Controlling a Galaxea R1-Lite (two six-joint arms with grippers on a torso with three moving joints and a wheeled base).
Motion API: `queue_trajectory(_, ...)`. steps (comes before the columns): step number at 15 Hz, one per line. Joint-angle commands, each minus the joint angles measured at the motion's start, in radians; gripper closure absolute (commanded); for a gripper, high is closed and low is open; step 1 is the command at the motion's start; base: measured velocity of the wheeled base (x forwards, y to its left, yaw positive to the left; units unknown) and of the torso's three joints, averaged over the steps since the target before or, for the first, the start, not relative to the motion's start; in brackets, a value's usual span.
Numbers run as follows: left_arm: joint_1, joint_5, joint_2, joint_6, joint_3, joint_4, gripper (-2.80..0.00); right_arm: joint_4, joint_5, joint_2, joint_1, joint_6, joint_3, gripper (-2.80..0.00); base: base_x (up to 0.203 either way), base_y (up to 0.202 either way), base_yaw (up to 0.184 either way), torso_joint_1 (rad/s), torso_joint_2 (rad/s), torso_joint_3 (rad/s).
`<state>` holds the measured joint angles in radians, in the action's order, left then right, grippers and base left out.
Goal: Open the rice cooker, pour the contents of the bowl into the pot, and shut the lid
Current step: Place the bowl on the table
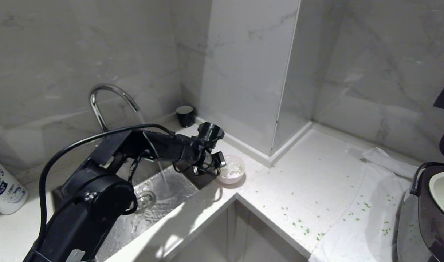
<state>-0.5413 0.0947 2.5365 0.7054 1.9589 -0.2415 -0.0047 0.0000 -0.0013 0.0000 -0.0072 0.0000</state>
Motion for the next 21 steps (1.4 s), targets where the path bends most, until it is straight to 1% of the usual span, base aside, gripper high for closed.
queue_trajectory(1,-0.022,-0.001,0.022,0.005,0.001,0.009,0.0,0.0,0.0,0.0,0.0,0.0,0.001,0.0,0.0,0.0,0.0,0.0,0.0,0.0)
queue_trajectory(3,-0.031,-0.001,0.033,0.005,0.008,0.037,0.0,0.0,0.0,0.0,0.0,0.0,0.002,0.0,0.0,0.0,0.0,0.0,0.0,0.0)
queue_trajectory(11,-0.043,-0.007,0.054,0.005,0.014,0.054,0.0,-0.001,0.0,0.0,0.0,0.0,0.002,0.0,0.0,0.0,0.0,0.0,0.0,0.0)
queue_trajectory(12,-0.043,-0.007,0.054,0.005,0.015,0.054,-2.8,0.0,0.0,0.0,0.0,0.0,0.002,0.0,0.0,0.0,0.0,0.0,0.0,0.0)
queue_trajectory(17,-0.037,-0.006,0.052,0.009,0.015,0.054,-2.8,0.0,0.0,0.0,0.0,0.0,0.002,0.0,0.0,0.0,0.0,0.0,0.0,0.0)
queue_trajectory(21,-0.025,-0.005,0.008,0.011,0.014,0.054,-2.8,0.0,0.0,0.0,0.0,0.0,0.002,0.0,0.0,0.0,0.0,0.0,0.0,0.0)
